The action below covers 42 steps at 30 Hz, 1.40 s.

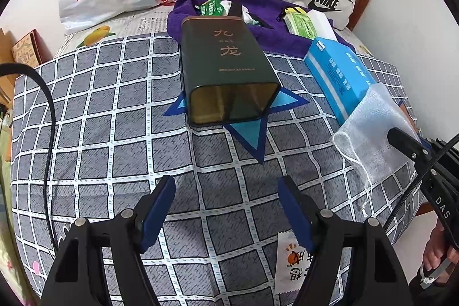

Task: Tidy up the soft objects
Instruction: 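Grasp the white printed snack packet with the left tool while the right tool holds the mesh bag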

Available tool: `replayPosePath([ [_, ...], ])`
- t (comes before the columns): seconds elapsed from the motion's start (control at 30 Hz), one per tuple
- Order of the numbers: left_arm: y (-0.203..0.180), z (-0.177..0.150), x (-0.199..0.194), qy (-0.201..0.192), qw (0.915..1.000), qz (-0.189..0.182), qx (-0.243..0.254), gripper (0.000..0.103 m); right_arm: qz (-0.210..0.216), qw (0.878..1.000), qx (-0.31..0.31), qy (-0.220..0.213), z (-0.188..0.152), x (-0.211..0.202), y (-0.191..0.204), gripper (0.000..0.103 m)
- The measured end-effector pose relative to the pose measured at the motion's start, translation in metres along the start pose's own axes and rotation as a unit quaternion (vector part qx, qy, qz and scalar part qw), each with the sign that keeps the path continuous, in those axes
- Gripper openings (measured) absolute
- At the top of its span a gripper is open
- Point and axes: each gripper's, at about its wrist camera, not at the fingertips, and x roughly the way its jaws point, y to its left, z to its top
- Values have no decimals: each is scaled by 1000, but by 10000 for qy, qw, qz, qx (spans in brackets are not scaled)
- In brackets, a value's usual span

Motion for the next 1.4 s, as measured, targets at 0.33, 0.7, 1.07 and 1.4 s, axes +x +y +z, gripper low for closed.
replayPosePath([
  [0.33, -4, -1, 1, 31, 9999, -65, 133, 73, 23, 10000, -36, -17, 0, -3, 4, 8],
  [0.7, -36, -29, 8, 360, 9951, -148, 905, 80, -109, 9998, 155, -61, 1, -9, -15, 8],
  [1.07, -71, -60, 15, 643, 9882, 11, 1390, 89, -324, 9982, 462, -196, 0, -23, -47, 8],
  [1.4, -73, -64, 6, 200, 9911, 83, 1316, 57, -250, 9977, 617, -136, -5, -21, -64, 8],
])
